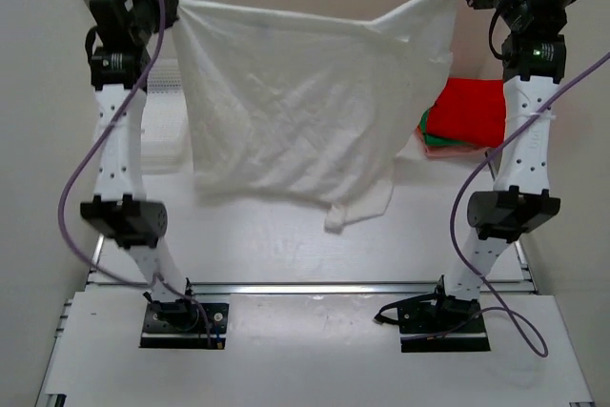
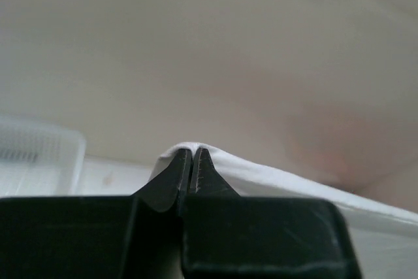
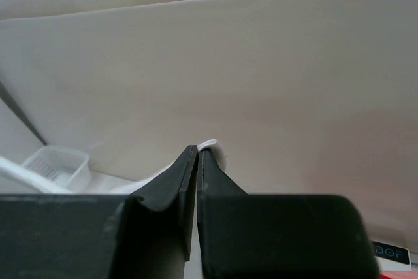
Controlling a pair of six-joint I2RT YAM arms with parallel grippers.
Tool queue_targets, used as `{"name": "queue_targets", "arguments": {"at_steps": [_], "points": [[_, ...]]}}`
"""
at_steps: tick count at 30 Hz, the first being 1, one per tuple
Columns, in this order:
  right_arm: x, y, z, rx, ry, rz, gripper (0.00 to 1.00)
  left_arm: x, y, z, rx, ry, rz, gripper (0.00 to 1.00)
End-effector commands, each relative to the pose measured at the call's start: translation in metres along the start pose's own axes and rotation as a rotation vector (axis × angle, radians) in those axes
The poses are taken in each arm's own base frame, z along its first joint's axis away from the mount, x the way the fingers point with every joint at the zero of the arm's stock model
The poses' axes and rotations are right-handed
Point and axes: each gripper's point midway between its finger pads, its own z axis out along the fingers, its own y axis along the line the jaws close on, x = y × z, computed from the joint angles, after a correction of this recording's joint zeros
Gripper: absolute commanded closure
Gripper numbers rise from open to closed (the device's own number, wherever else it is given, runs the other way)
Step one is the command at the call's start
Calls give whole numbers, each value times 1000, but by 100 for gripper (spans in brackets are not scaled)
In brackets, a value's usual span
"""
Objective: Fold and stack the t-shirts
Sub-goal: Flatten out the tshirt
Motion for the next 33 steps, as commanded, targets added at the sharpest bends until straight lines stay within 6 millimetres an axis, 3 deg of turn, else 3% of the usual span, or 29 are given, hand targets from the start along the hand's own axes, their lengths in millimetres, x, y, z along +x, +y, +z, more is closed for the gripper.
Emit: {"name": "queue_targets", "arguments": {"at_steps": [1, 2, 3, 4, 7, 8, 9, 11, 12, 13, 14, 16, 20, 23, 27, 31, 33], "points": [[-63, -5, 2, -6, -218, -73, 100, -90, -23, 0, 200, -156, -86, 100], [-66, -9, 0, 6, -221, -96, 100, -82, -1, 20, 195, -128, -111, 100], [-70, -5, -3, 7, -225, -115, 100, -81, 7, 24, 204, -120, -148, 100], [-61, -20, -4, 42, -196, -129, 100, -86, 6, 20, 228, -133, -148, 100], [-61, -37, -31, 137, -142, -210, 100, -38, 22, 21, 177, -68, -123, 100], [-40, -53, -31, 170, -85, -237, 100, -49, 8, 4, 200, -107, -99, 100], [-46, -49, -42, 198, -90, -261, 100, -37, 9, 0, 189, -80, -85, 100], [-28, -53, -57, 257, -12, -300, 100, -19, 11, -6, 174, -29, -69, 100], [-18, -55, -63, 287, 27, -311, 100, -19, 9, -16, 185, -20, -69, 100], [-30, -41, -75, 294, 6, -343, 100, -20, 7, -30, 187, -21, -72, 100], [-23, -38, -81, 310, 28, -357, 100, -20, 7, -37, 186, -19, -68, 100], [-55, -5, -115, 304, -41, -402, 100, -33, -1, -78, 164, -48, -15, 100], [-107, 38, -171, 290, -151, -435, 100, -68, -25, -145, 159, -135, 58, 100], [-144, 87, -212, 257, -250, -494, 100, -87, -44, -186, 172, -174, 87, 100], [-172, 124, -265, 267, -364, -515, 100, -101, -64, -226, 180, -229, 88, 100], [-164, 132, -271, 233, -360, -505, 100, -105, -71, -241, 175, -253, 80, 100], [-158, 126, -256, 223, -335, -497, 100, -102, -78, -242, 195, -247, 75, 100]]}}
